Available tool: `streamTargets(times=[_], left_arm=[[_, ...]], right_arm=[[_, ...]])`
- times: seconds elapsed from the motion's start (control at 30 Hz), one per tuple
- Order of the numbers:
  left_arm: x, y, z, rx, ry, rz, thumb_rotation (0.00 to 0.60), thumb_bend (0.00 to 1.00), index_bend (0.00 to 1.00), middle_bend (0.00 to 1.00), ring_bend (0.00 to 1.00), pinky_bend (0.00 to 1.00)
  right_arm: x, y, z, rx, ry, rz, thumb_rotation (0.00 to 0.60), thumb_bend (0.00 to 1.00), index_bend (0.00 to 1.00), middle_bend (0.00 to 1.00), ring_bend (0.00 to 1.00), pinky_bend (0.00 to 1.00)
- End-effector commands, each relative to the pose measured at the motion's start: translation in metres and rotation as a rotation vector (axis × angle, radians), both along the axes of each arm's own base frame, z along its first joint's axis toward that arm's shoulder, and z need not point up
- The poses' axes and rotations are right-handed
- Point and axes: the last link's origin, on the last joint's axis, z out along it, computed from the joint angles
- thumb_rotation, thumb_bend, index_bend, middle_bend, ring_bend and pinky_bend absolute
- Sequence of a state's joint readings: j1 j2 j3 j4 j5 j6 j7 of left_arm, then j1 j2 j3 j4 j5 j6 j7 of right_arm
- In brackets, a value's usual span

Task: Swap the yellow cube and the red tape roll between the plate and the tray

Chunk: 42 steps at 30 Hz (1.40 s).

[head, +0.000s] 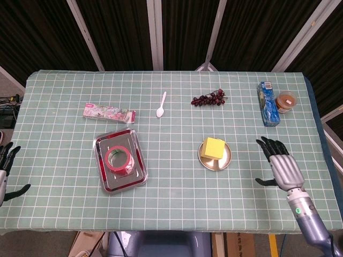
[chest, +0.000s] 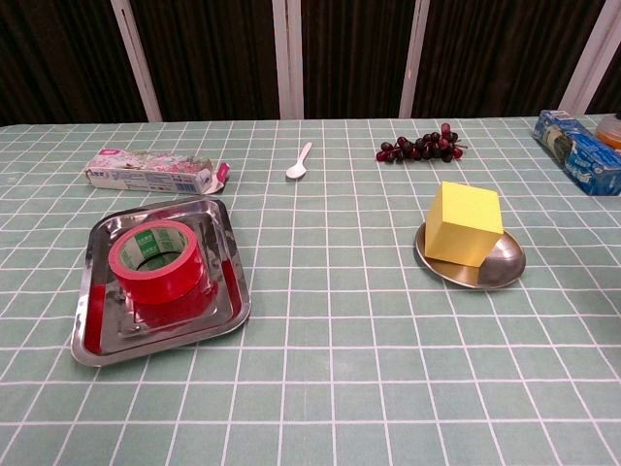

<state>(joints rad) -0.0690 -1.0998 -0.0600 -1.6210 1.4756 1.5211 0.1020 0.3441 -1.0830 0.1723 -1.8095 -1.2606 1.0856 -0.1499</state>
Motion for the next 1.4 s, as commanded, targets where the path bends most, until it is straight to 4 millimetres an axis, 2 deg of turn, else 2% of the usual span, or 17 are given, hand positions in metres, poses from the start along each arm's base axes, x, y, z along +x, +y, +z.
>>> streamTargets(times=[0.03,0.17,0.47,0.6,0.87,1.07,1.3,1.4], left_arm=[[-0.001,0.001,-0.001,-0.001,0.005,0.003,0.600,0.00,0.09,0.00,0.00,0.00],[-0.002,0.002,0.000,0.003,0.006,0.009,0.600,0.00,0.09,0.00,0.00,0.00],[-0.005,0.003,0.003,0.020,0.010,0.025,0.600,0.00,0.09,0.00,0.00,0.00],[-0.006,0.003,0.007,0.039,0.008,0.031,0.600,0.00,0.09,0.00,0.00,0.00],[-0.008,0.001,0.012,0.062,0.002,0.037,0.600,0.00,0.09,0.00,0.00,0.00],[-0.009,0.001,0.014,0.079,-0.004,0.042,0.600,0.01,0.09,0.00,0.00,0.00],[-0.008,0.002,0.011,0.072,-0.008,0.042,0.600,0.01,0.09,0.00,0.00,0.00],[-0.007,0.002,0.011,0.071,-0.014,0.038,0.600,0.01,0.09,0.00,0.00,0.00]], right_arm=[[0.039,-0.037,-0.023,0.072,0.000,0.024,0.600,0.10,0.01,0.00,0.00,0.02],[0.059,-0.055,-0.043,0.111,-0.013,0.006,0.600,0.10,0.01,0.00,0.00,0.02],[0.094,-0.078,-0.089,0.197,-0.031,-0.029,0.600,0.10,0.01,0.00,0.00,0.02],[0.099,-0.083,-0.105,0.207,-0.013,-0.045,0.600,0.10,0.01,0.00,0.00,0.02],[0.098,-0.089,-0.119,0.205,0.006,-0.073,0.600,0.10,0.05,0.00,0.03,0.07],[0.091,-0.096,-0.122,0.180,0.044,-0.077,0.600,0.09,0.15,0.01,0.16,0.16],[0.087,-0.098,-0.120,0.155,0.050,-0.068,0.600,0.09,0.40,0.18,0.32,0.35],[0.086,-0.098,-0.123,0.144,0.046,-0.058,0.600,0.10,0.45,0.23,0.37,0.43]])
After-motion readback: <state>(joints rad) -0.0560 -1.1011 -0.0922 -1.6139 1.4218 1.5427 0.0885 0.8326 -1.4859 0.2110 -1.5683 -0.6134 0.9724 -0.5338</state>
